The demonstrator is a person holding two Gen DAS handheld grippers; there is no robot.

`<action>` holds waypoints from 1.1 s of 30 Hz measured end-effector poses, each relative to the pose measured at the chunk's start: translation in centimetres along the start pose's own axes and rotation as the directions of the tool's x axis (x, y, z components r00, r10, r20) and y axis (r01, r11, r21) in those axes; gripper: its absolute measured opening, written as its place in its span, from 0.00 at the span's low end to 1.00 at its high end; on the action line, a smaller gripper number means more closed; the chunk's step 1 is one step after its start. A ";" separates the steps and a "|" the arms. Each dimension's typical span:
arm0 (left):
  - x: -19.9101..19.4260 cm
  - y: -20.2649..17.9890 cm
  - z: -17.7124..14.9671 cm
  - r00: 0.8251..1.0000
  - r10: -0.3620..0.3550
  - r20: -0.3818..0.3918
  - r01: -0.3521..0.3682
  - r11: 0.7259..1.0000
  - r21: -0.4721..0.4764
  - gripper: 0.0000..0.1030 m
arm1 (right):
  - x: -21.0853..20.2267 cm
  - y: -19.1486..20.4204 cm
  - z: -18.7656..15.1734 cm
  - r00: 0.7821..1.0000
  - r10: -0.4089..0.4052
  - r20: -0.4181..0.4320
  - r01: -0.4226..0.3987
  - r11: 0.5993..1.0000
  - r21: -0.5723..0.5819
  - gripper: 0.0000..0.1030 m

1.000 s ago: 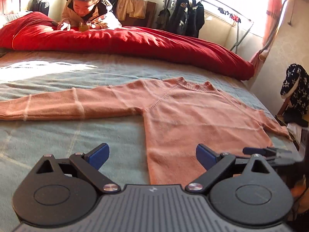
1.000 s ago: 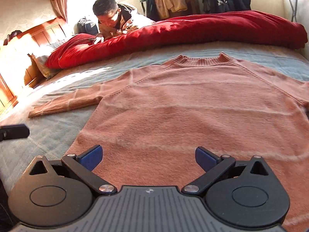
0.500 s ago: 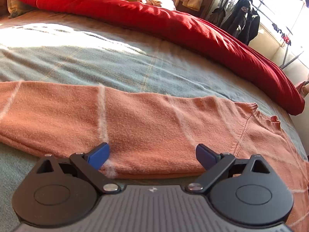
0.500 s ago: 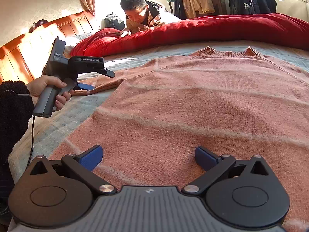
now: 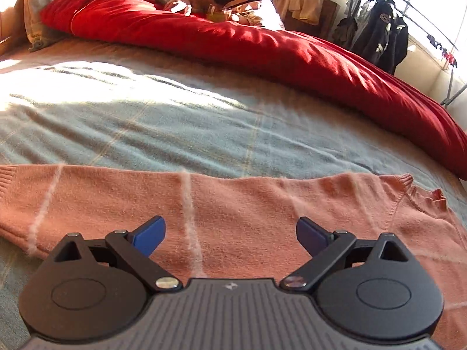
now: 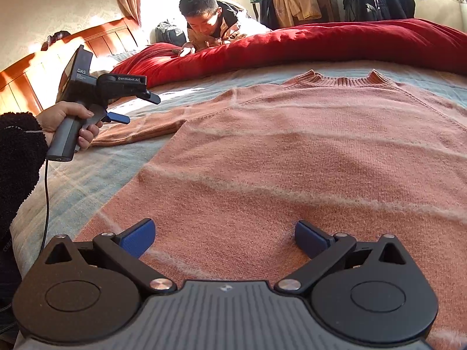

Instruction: Fold clothes

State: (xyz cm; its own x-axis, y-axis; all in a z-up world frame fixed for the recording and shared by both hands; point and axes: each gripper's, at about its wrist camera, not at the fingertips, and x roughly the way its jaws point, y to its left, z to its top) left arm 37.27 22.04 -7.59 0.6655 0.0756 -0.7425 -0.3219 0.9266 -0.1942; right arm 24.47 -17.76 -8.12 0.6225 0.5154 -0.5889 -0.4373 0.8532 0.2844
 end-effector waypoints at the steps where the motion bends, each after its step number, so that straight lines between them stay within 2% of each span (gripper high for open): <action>1: 0.5 1.0 -0.3 0.999 0.042 -0.009 -0.042 0.999 -0.015 0.93 | -0.1 -0.1 0.1 1.000 0.002 0.000 -0.002 1.000 0.005 1.00; 6: -0.7 6.0 -1.2 0.987 0.158 0.044 -0.154 0.985 -0.082 0.92 | -0.9 -1.1 0.5 1.000 0.017 0.020 -0.019 0.998 0.067 1.00; 9: -1.3 4.7 -0.3 0.985 0.173 0.003 -0.172 0.982 -0.083 0.92 | -1.4 -1.8 0.7 0.999 0.020 0.044 -0.025 0.994 0.109 1.00; 11: -1.7 2.2 0.2 0.995 0.095 0.001 -0.095 0.994 -0.060 0.92 | -1.6 -2.0 0.7 0.998 0.019 0.053 -0.025 0.992 0.121 1.00; 13: -2.2 -1.5 0.2 0.998 -0.060 0.002 0.060 0.998 -0.016 0.92 | -1.6 -2.1 0.7 0.998 0.017 0.054 -0.024 0.992 0.123 1.00; 14: -2.2 -3.2 0.0 0.993 -0.122 -0.006 0.122 0.993 0.002 0.92 | -1.5 -2.1 0.6 0.998 0.016 0.053 -0.022 0.992 0.121 1.00; 16: -1.6 -6.9 -0.4 0.965 -0.257 -0.045 0.258 0.966 0.013 0.93 | -1.5 -2.1 0.6 0.999 0.013 0.050 -0.019 0.993 0.117 1.00; 18: -0.6 -9.5 -0.9 0.945 -0.318 -0.077 0.320 0.947 0.021 0.93 | -1.4 -2.1 0.6 0.999 0.011 0.050 -0.017 0.993 0.113 1.00; 21: 1.1 -11.2 -1.9 0.946 -0.301 -0.122 0.305 0.952 0.015 0.93 | -1.5 -2.2 0.7 0.999 0.012 0.049 -0.018 0.993 0.120 1.00; 26: 0.7 -8.2 -3.2 0.955 -0.280 -0.094 0.280 0.960 -0.013 0.93 | -1.8 -2.9 0.8 0.999 0.004 0.054 -0.012 0.989 0.148 1.00; 28: 0.1 -7.1 -2.7 0.973 -0.213 -0.088 0.215 0.977 0.012 0.93 | -1.9 -3.2 0.8 0.999 0.001 0.054 -0.010 0.986 0.164 1.00; 30: -0.4 -6.1 -1.7 0.991 -0.118 -0.065 0.120 0.992 0.034 0.93 | -1.9 -3.3 0.8 0.998 0.003 0.057 -0.013 0.985 0.174 1.00; 31: -0.4 -5.6 -0.8 0.995 -0.090 -0.050 0.091 0.996 0.025 0.92 | -1.9 -3.3 0.9 0.998 0.004 0.058 -0.015 0.984 0.176 1.00; 32: -0.3 -5.4 -0.2 0.993 -0.105 -0.044 0.106 0.994 0.008 0.92 | -1.9 -3.3 0.9 0.998 0.003 0.059 -0.014 0.984 0.176 1.00; 33: 0.2 -5.4 0.4 0.987 -0.153 -0.050 0.152 0.988 -0.015 0.92 | -1.8 -3.3 0.8 0.998 0.001 0.060 -0.011 0.985 0.174 1.00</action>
State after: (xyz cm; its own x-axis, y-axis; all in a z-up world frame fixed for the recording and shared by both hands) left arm 39.40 17.25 -6.40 0.6725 -0.0851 -0.7352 -0.2271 0.9217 -0.3144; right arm 25.35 -21.42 -7.36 0.6602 0.5200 -0.5419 -0.3244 0.8482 0.4186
